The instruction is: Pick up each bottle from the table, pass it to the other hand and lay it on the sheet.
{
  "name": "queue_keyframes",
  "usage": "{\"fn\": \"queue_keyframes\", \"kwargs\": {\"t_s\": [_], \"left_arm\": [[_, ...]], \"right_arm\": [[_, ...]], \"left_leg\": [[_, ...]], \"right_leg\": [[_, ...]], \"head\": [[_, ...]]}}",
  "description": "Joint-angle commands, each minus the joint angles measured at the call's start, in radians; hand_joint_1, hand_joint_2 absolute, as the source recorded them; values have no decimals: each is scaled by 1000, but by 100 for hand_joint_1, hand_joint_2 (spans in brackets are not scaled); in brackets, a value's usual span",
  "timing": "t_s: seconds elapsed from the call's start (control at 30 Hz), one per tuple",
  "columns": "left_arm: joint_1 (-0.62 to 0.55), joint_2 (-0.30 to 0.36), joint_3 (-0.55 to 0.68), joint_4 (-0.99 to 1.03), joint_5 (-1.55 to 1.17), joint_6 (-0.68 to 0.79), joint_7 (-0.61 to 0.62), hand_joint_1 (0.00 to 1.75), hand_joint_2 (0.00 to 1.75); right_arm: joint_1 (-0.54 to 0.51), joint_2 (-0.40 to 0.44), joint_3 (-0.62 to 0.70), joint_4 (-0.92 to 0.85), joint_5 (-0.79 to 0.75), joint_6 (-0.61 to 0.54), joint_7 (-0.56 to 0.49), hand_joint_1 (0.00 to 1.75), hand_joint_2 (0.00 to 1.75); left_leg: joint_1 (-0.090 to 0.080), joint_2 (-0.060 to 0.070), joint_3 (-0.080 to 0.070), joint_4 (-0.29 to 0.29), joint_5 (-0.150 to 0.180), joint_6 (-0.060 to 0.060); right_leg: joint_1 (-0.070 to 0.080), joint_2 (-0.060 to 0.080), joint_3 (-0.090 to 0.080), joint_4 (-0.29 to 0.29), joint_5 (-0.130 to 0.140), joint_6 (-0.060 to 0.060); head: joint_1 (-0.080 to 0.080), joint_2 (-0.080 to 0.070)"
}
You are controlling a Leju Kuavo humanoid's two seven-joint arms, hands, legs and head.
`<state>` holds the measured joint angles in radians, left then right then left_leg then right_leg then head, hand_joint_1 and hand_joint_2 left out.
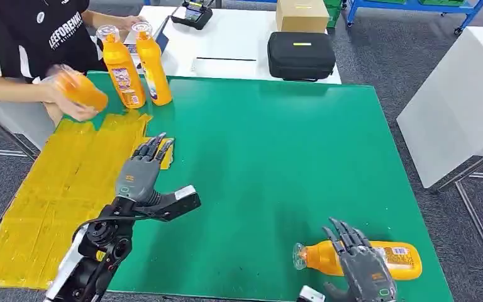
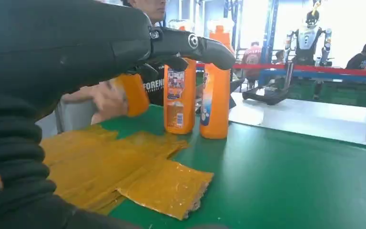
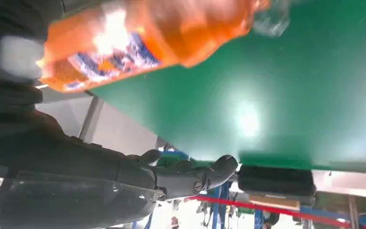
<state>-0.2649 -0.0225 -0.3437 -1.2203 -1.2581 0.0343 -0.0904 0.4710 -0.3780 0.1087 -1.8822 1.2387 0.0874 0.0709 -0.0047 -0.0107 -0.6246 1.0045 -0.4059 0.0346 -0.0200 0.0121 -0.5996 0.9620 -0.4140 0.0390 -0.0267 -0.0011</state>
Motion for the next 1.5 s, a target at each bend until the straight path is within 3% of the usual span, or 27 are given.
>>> {"fn": "queue_keyframes", "kwargs": {"t_s": [0.03, 0.33, 0.47, 0.57, 0.6, 0.73, 0.77, 1.5], "left_arm": [[-25, -3, -27, 32, 2, -9, 5, 0, 0], [-30, -7, -27, 43, 4, -10, 6, 0, 0], [-34, -10, -24, 47, 11, -4, 6, 0, 0], [-33, -5, -24, 41, 13, -6, 5, 0, 0], [-34, -5, -25, 42, 14, -6, 5, 0, 0], [-40, -3, -35, 50, 20, -9, 3, 0, 0], [-40, 2, -39, 49, 23, -8, 5, 0, 0], [-48, -2, -48, 62, 50, -8, 6, 0, 0]], "right_arm": [[-31, 99, -116, 76, 15, 17, -34, 0, 175], [-27, 128, -152, 81, 28, 26, -46, 0, 175], [-48, 167, -217, 135, 41, 70, -85, 0, 175], [-61, 190, -265, 178, 48, 103, -120, 0, 175], [-62, 195, -274, 184, 49, 110, -127, 0, 175], [-54, 243, -330, 201, 79, 183, -164, 0, 175], [-55, 259, -343, 205, 92, 199, -173, 0, 175], [-67, 275, -449, 260, 136, 285, -198, 0, 175]], "left_leg": [[1, 0, 5, -1, -2, -2], [1, 0, 4, -1, -2, -2], [1, 0, 3, -1, -1, -2], [1, 0, 10, -1, -4, -4], [1, 0, 3, -1, -1, -1], [1, -2, 8, -1, -3, -3], [1, -1, 3, -1, -1, -2], [0, 0, 5, -1, -2, -2]], "right_leg": [[1, -2, 6, -2, -2, -2], [1, -2, 5, -1, -2, -2], [1, -1, 4, -2, -1, -1], [2, -2, 11, -2, -4, -4], [1, -1, 3, -2, 0, -1], [2, -4, 9, -2, -3, -3], [1, -2, 4, -2, -1, -2], [1, -2, 6, -1, -2, -2]], "head": [[0, 0], [0, 0], [0, 0], [0, 0], [0, 0], [0, 0], [0, 0], [0, 0]]}}
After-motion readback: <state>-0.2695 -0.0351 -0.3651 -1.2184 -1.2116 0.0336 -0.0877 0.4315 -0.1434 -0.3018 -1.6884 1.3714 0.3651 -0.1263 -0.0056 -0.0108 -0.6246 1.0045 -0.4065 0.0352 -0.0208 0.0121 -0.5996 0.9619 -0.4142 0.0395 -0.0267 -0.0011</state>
